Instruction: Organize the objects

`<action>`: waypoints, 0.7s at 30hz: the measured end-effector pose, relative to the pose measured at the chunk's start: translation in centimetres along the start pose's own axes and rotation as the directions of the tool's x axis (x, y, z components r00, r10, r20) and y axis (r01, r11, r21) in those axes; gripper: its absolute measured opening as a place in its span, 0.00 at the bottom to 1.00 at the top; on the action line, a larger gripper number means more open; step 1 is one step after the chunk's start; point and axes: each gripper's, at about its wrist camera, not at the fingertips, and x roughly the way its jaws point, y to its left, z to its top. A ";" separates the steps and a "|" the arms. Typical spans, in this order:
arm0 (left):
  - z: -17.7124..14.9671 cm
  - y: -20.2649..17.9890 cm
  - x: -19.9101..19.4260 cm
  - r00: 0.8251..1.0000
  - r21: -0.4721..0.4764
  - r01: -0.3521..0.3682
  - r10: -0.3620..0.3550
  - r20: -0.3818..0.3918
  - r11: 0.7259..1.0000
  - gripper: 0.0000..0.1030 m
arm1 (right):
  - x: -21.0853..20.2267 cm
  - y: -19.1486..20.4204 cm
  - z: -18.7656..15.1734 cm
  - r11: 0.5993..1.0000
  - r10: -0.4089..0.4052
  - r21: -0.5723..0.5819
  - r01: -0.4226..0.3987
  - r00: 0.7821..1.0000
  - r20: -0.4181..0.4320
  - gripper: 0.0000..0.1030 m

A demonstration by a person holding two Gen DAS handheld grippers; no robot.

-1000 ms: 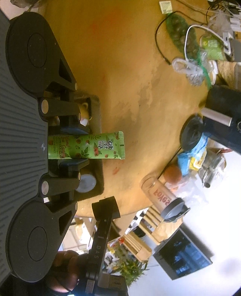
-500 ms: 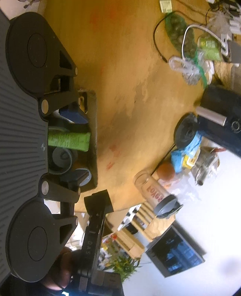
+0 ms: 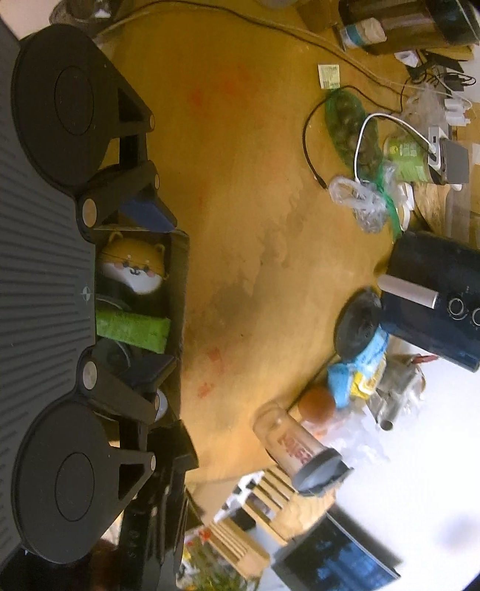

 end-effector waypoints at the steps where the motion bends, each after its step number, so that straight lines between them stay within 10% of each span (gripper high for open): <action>1: -0.2 -0.2 0.1 1.000 0.004 -0.014 0.014 -0.006 1.000 0.72 | 0.0 0.0 -0.3 1.000 0.003 -0.009 -0.003 1.000 -0.007 0.42; 11: -1.4 -1.7 0.7 0.993 0.036 -0.104 0.106 -0.055 0.994 0.76 | -0.1 0.5 -2.5 0.994 0.044 -0.098 -0.052 0.996 -0.074 0.44; 15: -1.9 -2.1 0.6 0.990 0.045 -0.130 0.132 -0.051 0.991 0.84 | 0.2 1.0 -3.2 0.990 -0.028 -0.144 0.016 0.996 -0.083 0.95; 21: -2.5 -2.4 0.7 0.978 0.071 -0.194 0.198 -0.057 0.978 1.00 | 0.2 0.6 -3.4 0.989 -0.114 -0.103 0.104 0.988 -0.102 1.00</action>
